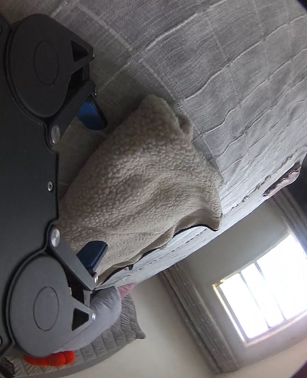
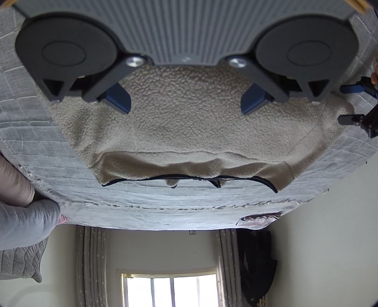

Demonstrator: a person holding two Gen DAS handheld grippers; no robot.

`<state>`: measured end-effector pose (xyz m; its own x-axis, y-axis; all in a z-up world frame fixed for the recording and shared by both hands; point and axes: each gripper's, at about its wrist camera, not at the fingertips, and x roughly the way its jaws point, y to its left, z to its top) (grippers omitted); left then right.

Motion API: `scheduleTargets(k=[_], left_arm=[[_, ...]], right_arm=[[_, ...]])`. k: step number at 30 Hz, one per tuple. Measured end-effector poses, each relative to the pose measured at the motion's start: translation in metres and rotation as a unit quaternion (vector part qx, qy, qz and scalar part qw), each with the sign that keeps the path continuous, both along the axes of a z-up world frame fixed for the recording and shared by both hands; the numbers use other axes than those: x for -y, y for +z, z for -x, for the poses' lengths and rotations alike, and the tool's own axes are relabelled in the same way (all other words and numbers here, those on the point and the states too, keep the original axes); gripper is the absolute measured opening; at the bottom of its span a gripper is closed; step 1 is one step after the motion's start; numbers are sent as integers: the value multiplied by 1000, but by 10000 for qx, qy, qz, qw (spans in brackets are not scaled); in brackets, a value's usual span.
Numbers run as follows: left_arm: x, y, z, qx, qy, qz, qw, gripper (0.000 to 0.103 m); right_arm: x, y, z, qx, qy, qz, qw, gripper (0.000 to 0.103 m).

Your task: Fold large clothes

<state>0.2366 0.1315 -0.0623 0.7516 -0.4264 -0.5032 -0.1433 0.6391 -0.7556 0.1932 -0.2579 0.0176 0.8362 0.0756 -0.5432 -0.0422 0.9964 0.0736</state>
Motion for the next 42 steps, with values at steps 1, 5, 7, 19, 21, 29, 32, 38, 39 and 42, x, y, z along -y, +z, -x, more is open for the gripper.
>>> scheduleTargets(k=[1,5,7,19,21,29,32,38,39,42], left_arm=[[1,-2,-4,92,69,19,9999,99],[13,-5,-20,299,502,-214,9981,84],[18,-7,-25,365,727,-305,9962,73],[50,32,-11,1514,1008,-1398,9733,34],[58,50,-8,1863,819,-1471,9680,33],[152,121,6,3316,-510,-1990,9208,31],[195,133,7,3443,-923,-2085,9108,31],[262,138,5,3553,-1603,-2172,8949,31],[271,135,7,3543,-1702,-2195,8929,31],[293,120,9,3435,-2016,-2266,8888,31]], right_arm=[[-1,-2,-1,66,29,-19,10000,101],[-5,-8,-7,395,71,-307,9987,100],[-8,-12,-12,551,74,-507,9972,97],[-35,-62,-43,340,692,-1424,9868,20],[-37,-71,-45,245,818,-1312,9877,20],[-13,-76,-48,82,891,-2108,9734,17],[5,-80,-43,122,869,-2683,9593,16],[79,-77,-23,239,528,-3982,9155,26],[94,-75,-17,330,293,-4145,9090,33],[144,-69,5,671,-353,-4538,8879,52]])
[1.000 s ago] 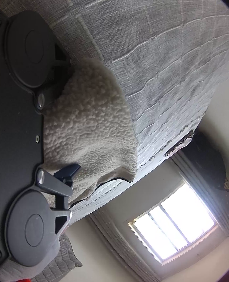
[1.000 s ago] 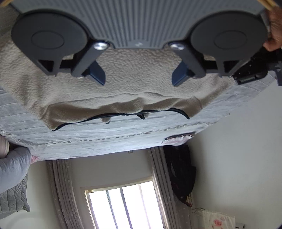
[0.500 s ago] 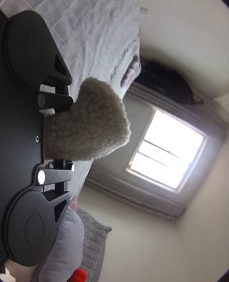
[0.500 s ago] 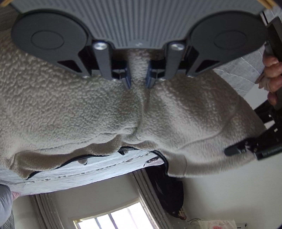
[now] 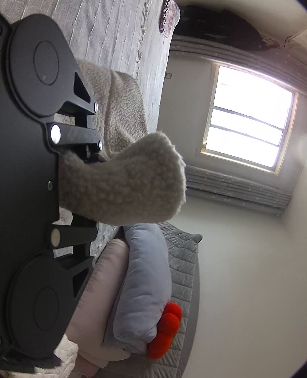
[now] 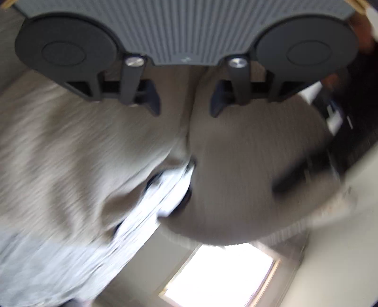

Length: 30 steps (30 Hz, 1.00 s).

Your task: Fold large clothes

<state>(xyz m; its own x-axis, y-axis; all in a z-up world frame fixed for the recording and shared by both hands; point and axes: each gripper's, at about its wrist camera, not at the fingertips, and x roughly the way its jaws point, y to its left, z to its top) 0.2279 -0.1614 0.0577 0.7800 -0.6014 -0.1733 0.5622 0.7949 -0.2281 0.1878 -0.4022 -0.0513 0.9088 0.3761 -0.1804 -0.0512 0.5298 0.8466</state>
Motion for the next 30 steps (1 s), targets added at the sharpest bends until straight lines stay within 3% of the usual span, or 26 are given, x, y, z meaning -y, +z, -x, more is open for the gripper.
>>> scheduleTargets(k=[2,4,6,8,10,11,14,18,22,27,30], left_arm=[[18,-14,2,-163,-231,-186,9994,31],[34,-28,3,-297,-602,-620,9958,31],[49,-43,6,-365,-1065,-1227,9860,31],[54,-51,14,-140,-1281,-1562,9793,33],[50,-47,13,-181,-1299,-1542,9793,33],[47,-45,11,-221,-1293,-1470,9804,33],[29,-39,11,-208,-1200,-1104,9864,33],[3,-34,8,-300,-1205,-572,9906,33],[-8,-31,7,-353,-1241,-358,9910,33],[-6,-27,1,-329,-1404,-463,9885,34],[3,-26,-5,-286,-1429,-493,9881,34]], right_arm=[[30,-3,12,13,-228,-453,9987,54],[50,-9,20,-13,-314,-741,9968,61],[66,-15,26,-160,-316,-870,9956,73],[79,-21,23,-336,-209,-1172,9923,74],[88,-29,19,-349,-34,-1621,9862,77],[94,-34,16,-298,47,-1922,9809,84],[103,-33,-5,-282,224,-2437,9692,92],[104,-15,-45,-631,451,-2326,9695,92],[84,13,-83,-1118,560,-1795,9758,91],[74,47,-126,-1013,722,-1175,9852,91],[85,56,-144,-578,631,-861,9926,90]])
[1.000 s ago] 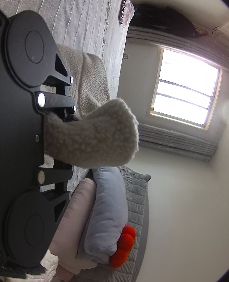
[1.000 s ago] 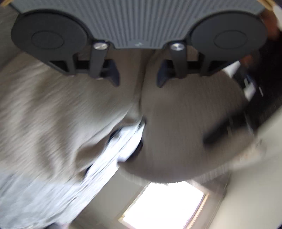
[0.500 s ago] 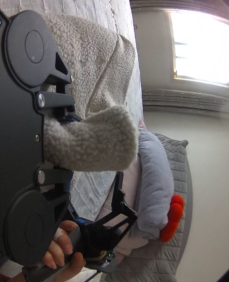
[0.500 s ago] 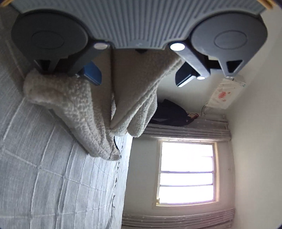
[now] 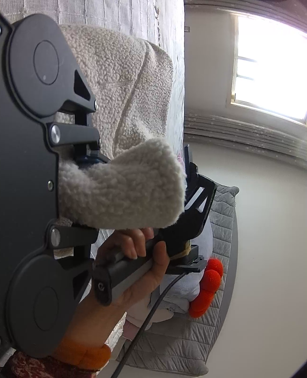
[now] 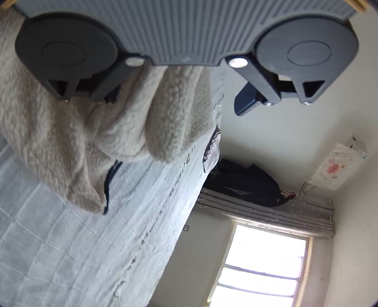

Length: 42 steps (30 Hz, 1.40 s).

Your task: Fold large clothes

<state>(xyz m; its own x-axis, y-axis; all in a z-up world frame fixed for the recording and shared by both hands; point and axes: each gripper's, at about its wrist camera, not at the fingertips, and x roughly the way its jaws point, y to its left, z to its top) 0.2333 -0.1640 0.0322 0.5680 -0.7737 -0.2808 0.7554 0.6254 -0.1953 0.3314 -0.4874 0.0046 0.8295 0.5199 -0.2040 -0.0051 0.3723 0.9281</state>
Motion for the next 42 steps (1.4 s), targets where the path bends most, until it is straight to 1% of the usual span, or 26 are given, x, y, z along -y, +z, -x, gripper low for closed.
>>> scheduleTargets(k=[2,3,5,6,7,9,10,12,15,17,19,21,22,23,25,26,28,29,31,33,35,37,39,40,42], left_arm=[[2,-3,-1,10,-47,-19,10000,34],[5,-4,-2,-23,-80,-52,10000,34],[21,-12,-5,-110,-146,-321,9993,34],[28,-18,-6,-137,-188,-475,9986,35],[34,-24,-5,-65,-233,-598,9979,36],[43,-28,1,178,-253,-769,9966,37],[46,-28,3,236,-250,-814,9961,38],[48,-28,5,252,-225,-816,9961,38],[48,-28,6,251,-200,-799,9963,39],[49,-26,8,259,-212,-797,9963,44],[51,-24,9,221,-299,-737,9966,53],[50,-19,11,191,-416,-703,9965,59],[48,-16,12,185,-446,-698,9964,62],[44,-12,13,142,-479,-695,9963,64],[32,-4,17,98,-523,-661,9964,70],[24,2,19,118,-482,-673,9965,71],[9,14,23,162,-360,-669,9970,76],[-2,19,23,189,-303,-615,9975,78],[-17,29,19,171,-184,-527,9983,89],[-31,36,12,131,-53,-365,9992,95],[-40,41,7,135,211,-240,9994,94],[-47,43,0,0,233,-14,9997,95],[-51,41,-8,-217,287,148,9992,96],[-51,37,-15,-385,357,187,9984,97],[-48,24,-33,-877,495,247,9946,98]], right_arm=[[14,2,2,502,-201,74,9985,89],[20,3,4,662,-406,146,9969,89],[38,-4,13,706,-719,261,9946,88],[44,-9,17,599,-740,231,9952,88],[48,-13,26,443,-736,248,9960,88],[53,-16,40,159,-688,561,9959,88],[52,-18,46,33,-589,685,9959,88],[52,-22,56,-158,-262,717,9970,88],[39,-25,54,-590,214,643,9960,88],[27,-27,50,-762,533,524,9943,88],[11,-25,42,-764,888,529,9917,87],[-9,-22,37,-904,1027,805,9873,71],[-19,-22,32,-1042,1016,995,9843,53],[-23,-24,28,-1070,955,1077,9838,44],[-30,-17,30,-845,865,1340,9836,36],[-35,-9,34,-689,804,1611,9812,33],[-43,8,42,-439,699,2085,9745,31],[-46,16,45,-323,677,2234,9718,30],[-51,39,54,1,651,2477,9666,29],[-52,58,62,278,623,2604,9631,29],[-44,72,70,439,506,2657,9617,28],[-30,73,72,436,389,2556,9650,28],[-13,61,75,310,293,2379,9704,28],[-5,52,77,226,242,2295,9727,28],[12,29,81,30,92,2075,9782,28]])
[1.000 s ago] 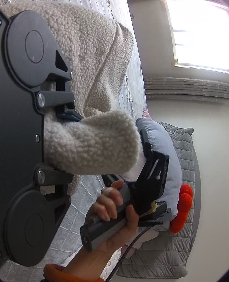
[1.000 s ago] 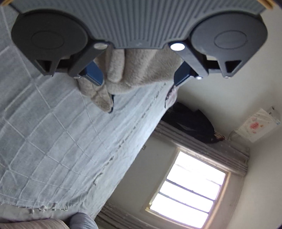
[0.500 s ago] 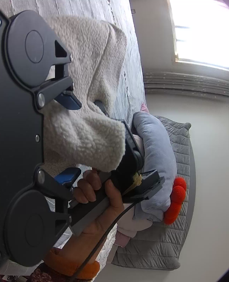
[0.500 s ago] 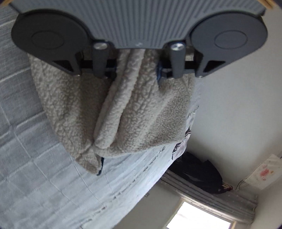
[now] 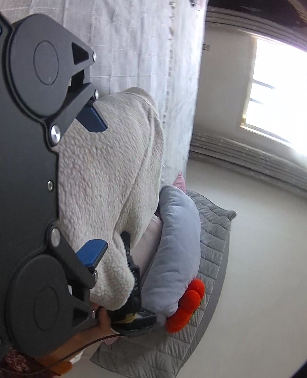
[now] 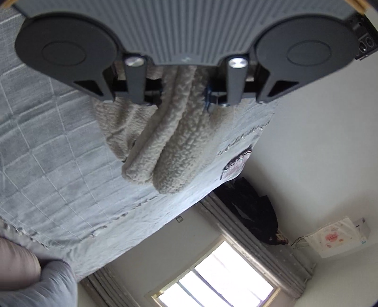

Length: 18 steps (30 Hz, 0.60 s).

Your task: Fold large clothes

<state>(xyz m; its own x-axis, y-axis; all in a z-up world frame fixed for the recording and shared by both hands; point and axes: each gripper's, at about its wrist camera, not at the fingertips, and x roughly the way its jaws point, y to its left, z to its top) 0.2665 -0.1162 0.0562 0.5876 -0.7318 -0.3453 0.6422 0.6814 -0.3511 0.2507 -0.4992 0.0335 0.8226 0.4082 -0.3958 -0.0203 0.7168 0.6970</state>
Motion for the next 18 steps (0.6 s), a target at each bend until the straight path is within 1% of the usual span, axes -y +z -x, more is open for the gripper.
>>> scheduleTargets(k=[3,4,5,6,7,8,9,10,11,13,15,16,18], left_arm=[[2,-24,-27,-805,201,243,9963,98],[3,-32,-35,-1083,217,316,9934,98],[5,-40,-42,-1288,233,346,9908,98],[5,-47,-48,-1473,210,438,9879,100],[4,-53,-54,-1701,162,628,9833,101],[2,-60,-59,-1983,178,853,9762,101],[-1,-67,-62,-2242,244,1102,9680,102],[-3,-71,-64,-2405,332,1288,9615,102],[-5,-75,-66,-2554,382,1430,9554,102],[-7,-84,-68,-2785,409,1639,9455,103],[-9,-91,-70,-2973,409,1811,9366,103],[-11,-94,-70,-3041,393,1896,9328,103],[-15,-97,-70,-3091,334,1994,9293,101]], right_arm=[[19,-38,6,-241,-216,-404,9987,28],[26,-52,7,-301,-251,-559,9977,28],[30,-63,8,-320,-262,-725,9965,29],[32,-71,9,-297,-254,-869,9955,30],[36,-76,12,-253,-236,-982,9946,36],[37,-78,13,-246,-264,-973,9946,48],[37,-79,15,-279,-327,-877,9952,64],[37,-79,15,-322,-355,-780,9958,70],[39,-82,14,-339,-293,-828,9956,72],[41,-89,13,-422,-168,-1136,9925,72],[44,-106,7,-602,-41,-1702,9836,71],[43,-118,4,-692,40,-2060,9761,70],[40,-131,5,-639,44,-2480,9666,63]])
